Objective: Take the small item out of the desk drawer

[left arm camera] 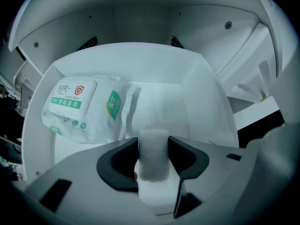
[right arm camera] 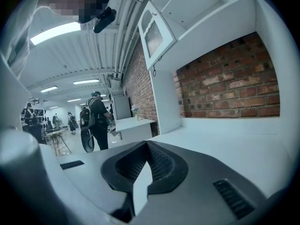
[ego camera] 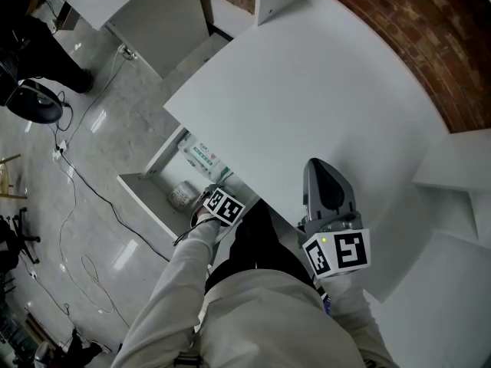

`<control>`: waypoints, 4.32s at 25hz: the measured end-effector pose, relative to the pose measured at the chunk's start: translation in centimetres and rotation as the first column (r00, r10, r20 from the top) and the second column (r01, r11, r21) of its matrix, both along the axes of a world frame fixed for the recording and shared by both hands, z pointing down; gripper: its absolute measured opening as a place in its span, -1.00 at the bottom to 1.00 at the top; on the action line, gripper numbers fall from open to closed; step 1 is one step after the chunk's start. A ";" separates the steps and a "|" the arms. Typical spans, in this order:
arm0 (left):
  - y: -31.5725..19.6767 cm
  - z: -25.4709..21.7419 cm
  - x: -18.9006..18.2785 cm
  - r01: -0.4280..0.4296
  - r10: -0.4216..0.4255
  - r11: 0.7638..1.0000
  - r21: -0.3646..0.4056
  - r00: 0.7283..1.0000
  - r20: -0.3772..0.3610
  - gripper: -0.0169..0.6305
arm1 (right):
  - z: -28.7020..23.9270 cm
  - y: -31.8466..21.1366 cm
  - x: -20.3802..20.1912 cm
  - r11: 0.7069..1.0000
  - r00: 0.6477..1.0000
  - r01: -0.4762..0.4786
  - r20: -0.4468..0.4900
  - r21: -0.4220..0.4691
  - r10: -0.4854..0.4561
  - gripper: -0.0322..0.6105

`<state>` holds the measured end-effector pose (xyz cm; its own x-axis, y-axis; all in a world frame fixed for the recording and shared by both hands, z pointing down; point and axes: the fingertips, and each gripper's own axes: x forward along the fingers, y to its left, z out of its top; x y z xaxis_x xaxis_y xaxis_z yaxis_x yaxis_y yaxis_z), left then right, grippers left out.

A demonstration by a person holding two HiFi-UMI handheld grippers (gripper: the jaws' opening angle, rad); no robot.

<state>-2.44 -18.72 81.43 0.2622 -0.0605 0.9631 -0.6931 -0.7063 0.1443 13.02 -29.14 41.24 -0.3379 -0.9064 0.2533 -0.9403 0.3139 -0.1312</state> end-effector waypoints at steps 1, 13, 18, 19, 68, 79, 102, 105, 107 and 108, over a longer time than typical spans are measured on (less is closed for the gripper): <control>0.1 0.2 -0.1 -0.003 0.003 1.000 -0.001 1.000 0.008 -0.31 | 0.0 0.0 0.0 1.000 1.000 -0.001 -0.001 -0.001 0.001 -0.81; -1.9 -3.1 0.1 0.105 -0.101 0.991 0.077 0.993 -0.054 -0.35 | -0.2 0.6 -0.9 0.999 0.999 0.032 0.016 0.007 -0.032 -0.82; -3.9 -6.9 -0.6 0.191 -0.173 0.969 0.158 0.977 -0.123 -0.35 | -0.6 1.2 -2.3 0.998 0.998 0.057 0.029 0.024 -0.057 -0.81; -4.1 -7.7 -0.9 0.207 -0.185 0.963 0.172 0.973 -0.136 -0.35 | -0.8 1.4 -2.6 0.998 0.998 0.060 0.032 0.027 -0.061 -0.81; -5.5 -40.9 -7.9 0.530 -0.126 0.536 0.658 0.820 -0.558 -0.35 | -5.4 7.7 -8.6 0.980 0.990 0.130 0.028 0.149 -0.135 -0.82; -2.8 -43.2 -10.0 0.563 -0.117 0.481 0.672 0.801 -0.587 -0.36 | -5.8 9.3 -9.8 0.975 0.989 0.148 0.005 0.163 -0.151 -0.82; 0.2 -44.4 -11.9 0.633 -0.154 0.408 0.658 0.758 -0.634 -0.35 | -6.4 11.3 -10.2 0.961 0.978 0.209 -0.041 0.182 -0.205 -0.82; 0.5 -44.3 -11.9 0.627 -0.151 0.413 0.661 0.762 -0.629 -0.36 | -6.3 11.4 -10.2 0.962 0.978 0.207 -0.042 0.178 -0.203 -0.82; 0.6 -44.3 -12.0 0.627 -0.150 0.412 0.661 0.762 -0.630 -0.36 | -6.3 11.5 -10.3 0.962 0.979 0.206 -0.045 0.179 -0.201 -0.82; 0.7 -44.3 -12.0 0.628 -0.150 0.411 0.661 0.761 -0.631 -0.36 | -6.2 11.5 -10.3 0.962 0.979 0.206 -0.046 0.179 -0.201 -0.82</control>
